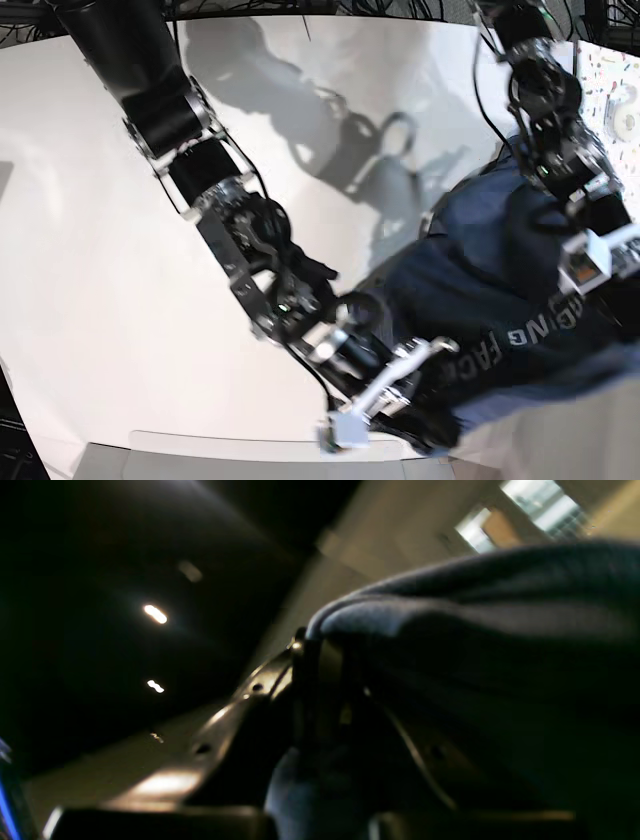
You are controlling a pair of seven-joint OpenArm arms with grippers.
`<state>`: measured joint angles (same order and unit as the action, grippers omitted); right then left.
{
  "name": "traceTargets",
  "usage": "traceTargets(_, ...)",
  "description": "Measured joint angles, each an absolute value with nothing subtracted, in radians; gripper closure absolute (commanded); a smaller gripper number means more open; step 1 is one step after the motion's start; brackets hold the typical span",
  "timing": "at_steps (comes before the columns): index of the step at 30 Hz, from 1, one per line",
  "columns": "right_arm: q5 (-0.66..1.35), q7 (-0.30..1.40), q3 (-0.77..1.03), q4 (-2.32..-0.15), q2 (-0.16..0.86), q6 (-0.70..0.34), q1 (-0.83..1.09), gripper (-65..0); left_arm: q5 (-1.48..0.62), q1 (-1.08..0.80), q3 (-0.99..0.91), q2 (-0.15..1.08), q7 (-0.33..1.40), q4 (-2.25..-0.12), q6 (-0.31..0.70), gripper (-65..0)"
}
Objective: Layout the t-shirt on the table in an organized manner, then fold the t-shirt properly
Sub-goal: 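Lower the stretched shirt onto the table with both grippers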
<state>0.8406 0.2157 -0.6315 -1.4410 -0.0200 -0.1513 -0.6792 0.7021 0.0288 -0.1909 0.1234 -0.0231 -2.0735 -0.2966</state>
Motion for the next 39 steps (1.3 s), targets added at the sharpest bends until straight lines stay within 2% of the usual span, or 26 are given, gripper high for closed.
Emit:
traceTargets(7, 0.842, 0.285, -0.633, -1.571, 0.144, -0.149, -0.476, 0.0, 0.699, -0.112, -0.095, -0.031, -0.012, -2.070, -0.299, 0.0)
traceTargets(13, 0.844, 0.395, -0.628, -1.658, 0.255, -0.149, -0.375, 0.0, 0.698, -0.197, -0.052, -0.074, -0.010, -2.069, -0.298, 0.0)
traceTargets(21, 0.851, 0.569, -0.619, -1.750, 0.389, -0.157, -0.341, 0.0, 0.700, -0.337, -0.036, -0.072, -0.012, -2.069, -0.292, 0.0)
traceTargets(27, 0.868, 0.835, -0.468, -1.759, 0.432, -0.172, -0.329, 0.0, 0.707, -0.482, -0.019, -0.072, -0.023, -2.068, -0.262, 0.0)
traceTargets(32, 0.876, 1.069, -0.409, -1.753, 0.478, -0.179, -0.330, 0.0, 0.708, -0.587, 0.073, -0.072, -0.017, -2.067, -0.257, 0.0)
traceTargets(36, 0.859, 1.199, -0.405, -1.752, 0.495, -0.179, -0.329, 0.0, 0.707, -0.609, 0.142, -0.068, 0.101, -2.067, -0.253, 0.0)
traceTargets(39, 0.781, 1.248, -0.410, -1.752, 0.496, -0.178, -0.329, 0.0, 0.803, -0.604, 0.248, 0.019, 0.144, -2.056, -0.271, 0.0)
